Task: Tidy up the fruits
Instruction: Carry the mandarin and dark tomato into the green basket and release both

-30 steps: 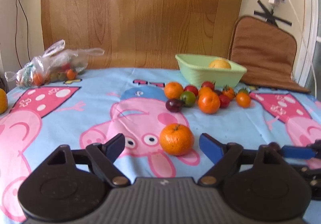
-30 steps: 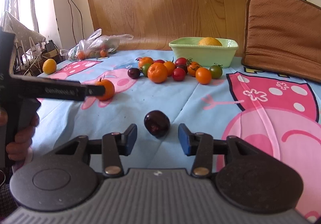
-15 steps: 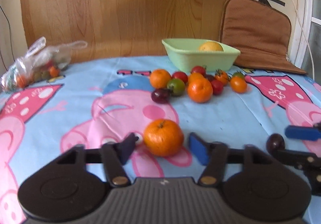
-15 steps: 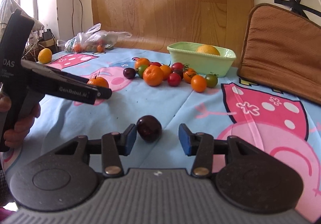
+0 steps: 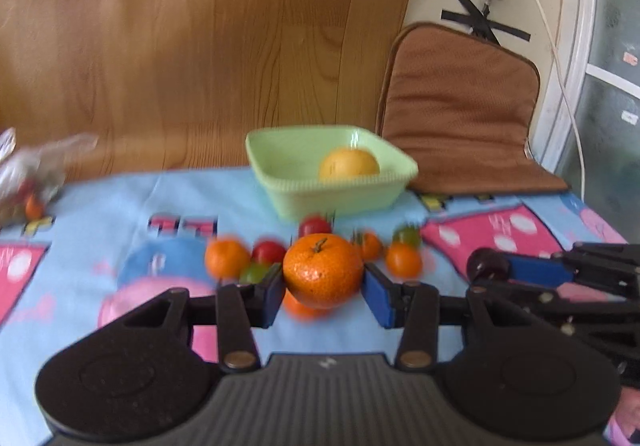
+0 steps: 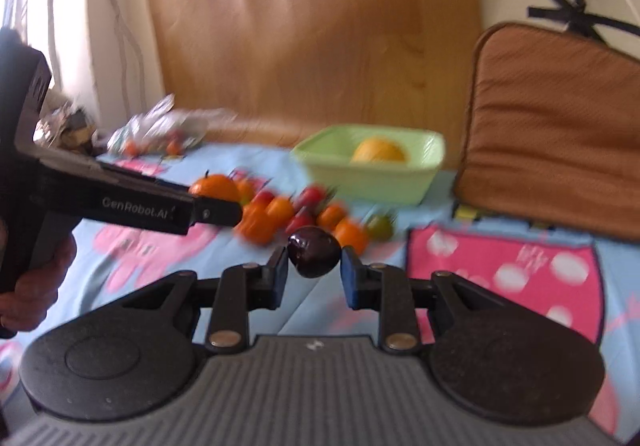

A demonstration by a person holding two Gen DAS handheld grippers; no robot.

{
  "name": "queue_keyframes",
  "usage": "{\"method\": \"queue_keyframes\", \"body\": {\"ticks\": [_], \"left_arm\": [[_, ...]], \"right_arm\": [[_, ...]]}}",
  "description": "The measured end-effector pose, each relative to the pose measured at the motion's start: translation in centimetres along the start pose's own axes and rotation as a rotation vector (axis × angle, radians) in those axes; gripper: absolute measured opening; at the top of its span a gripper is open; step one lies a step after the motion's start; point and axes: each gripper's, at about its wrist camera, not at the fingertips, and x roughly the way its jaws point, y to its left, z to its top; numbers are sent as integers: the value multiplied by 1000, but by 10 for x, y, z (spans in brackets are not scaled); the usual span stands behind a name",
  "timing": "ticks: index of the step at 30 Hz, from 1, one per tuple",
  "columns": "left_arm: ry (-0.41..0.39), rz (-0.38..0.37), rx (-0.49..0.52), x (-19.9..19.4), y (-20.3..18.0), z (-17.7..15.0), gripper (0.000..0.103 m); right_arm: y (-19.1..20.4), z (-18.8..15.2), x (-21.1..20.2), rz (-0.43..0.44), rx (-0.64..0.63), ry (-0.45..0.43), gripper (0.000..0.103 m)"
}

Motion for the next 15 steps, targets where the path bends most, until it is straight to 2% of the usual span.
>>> {"method": "queue_keyframes", "body": {"ticks": [3, 7, 15], "left_arm": [[-13, 15, 6, 32, 1, 37, 42], [-4, 44, 8, 73, 7, 68, 42], [85, 67, -8, 135, 20, 70, 43]], "right_arm": [[-29, 29, 20, -46, 30, -51, 31], [-53, 52, 57, -73, 45, -61, 31], [-74, 54, 110, -117, 26, -10, 31]]}}
